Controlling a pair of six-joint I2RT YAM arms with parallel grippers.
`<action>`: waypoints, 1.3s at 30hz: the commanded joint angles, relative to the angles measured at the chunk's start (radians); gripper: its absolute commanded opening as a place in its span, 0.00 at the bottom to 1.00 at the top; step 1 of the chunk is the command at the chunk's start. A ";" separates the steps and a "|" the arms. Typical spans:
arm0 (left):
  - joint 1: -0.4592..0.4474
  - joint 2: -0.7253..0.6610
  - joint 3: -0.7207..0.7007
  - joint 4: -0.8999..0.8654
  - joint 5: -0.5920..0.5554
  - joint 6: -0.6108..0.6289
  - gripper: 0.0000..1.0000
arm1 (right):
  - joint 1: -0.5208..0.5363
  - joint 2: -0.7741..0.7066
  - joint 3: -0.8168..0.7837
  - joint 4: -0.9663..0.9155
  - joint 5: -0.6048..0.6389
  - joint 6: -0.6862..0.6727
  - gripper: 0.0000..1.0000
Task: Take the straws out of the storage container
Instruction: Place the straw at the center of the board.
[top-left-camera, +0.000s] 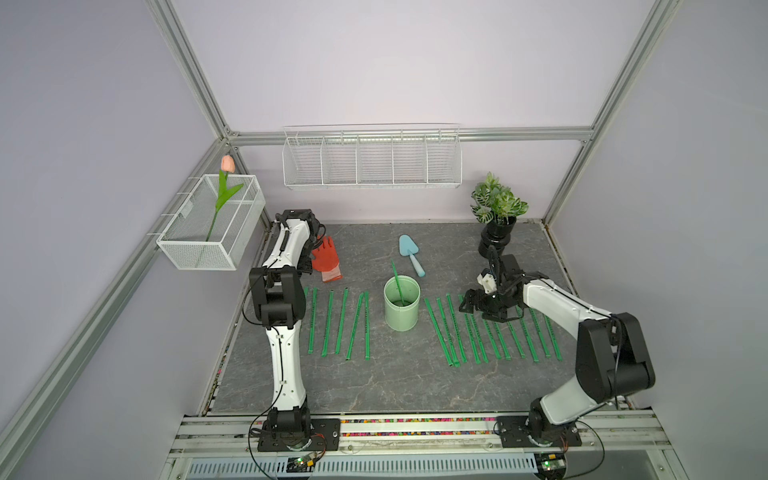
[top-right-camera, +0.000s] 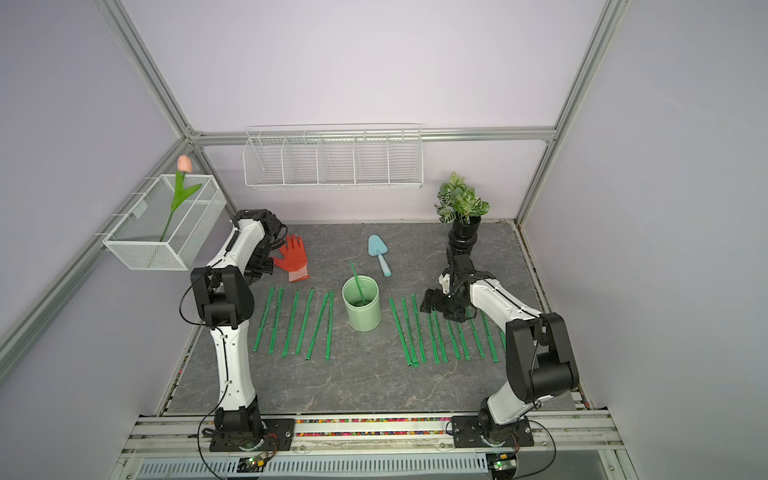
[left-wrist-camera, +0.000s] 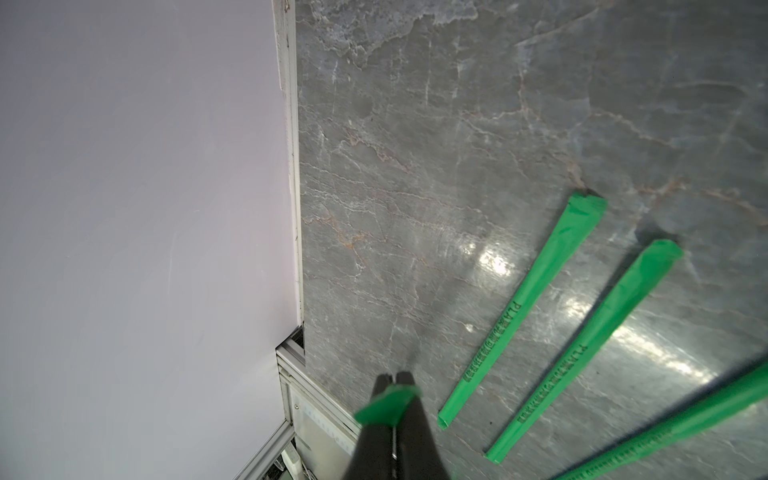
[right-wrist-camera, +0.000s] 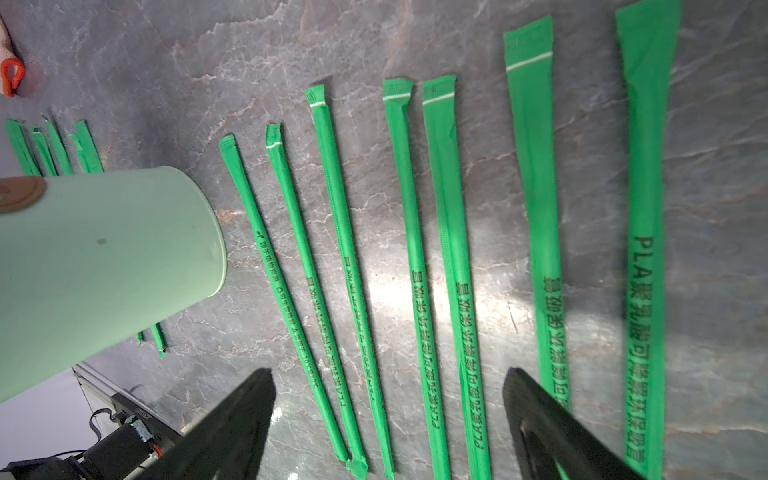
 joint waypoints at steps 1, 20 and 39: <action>0.002 0.040 0.045 -0.091 -0.010 0.008 0.05 | 0.005 0.018 0.017 -0.012 0.005 -0.015 0.89; 0.007 0.133 0.102 -0.068 0.070 0.037 0.08 | 0.006 0.048 0.018 -0.008 0.012 -0.007 0.89; 0.018 0.172 0.119 -0.065 0.052 0.040 0.15 | 0.005 0.065 0.029 -0.014 0.014 -0.005 0.89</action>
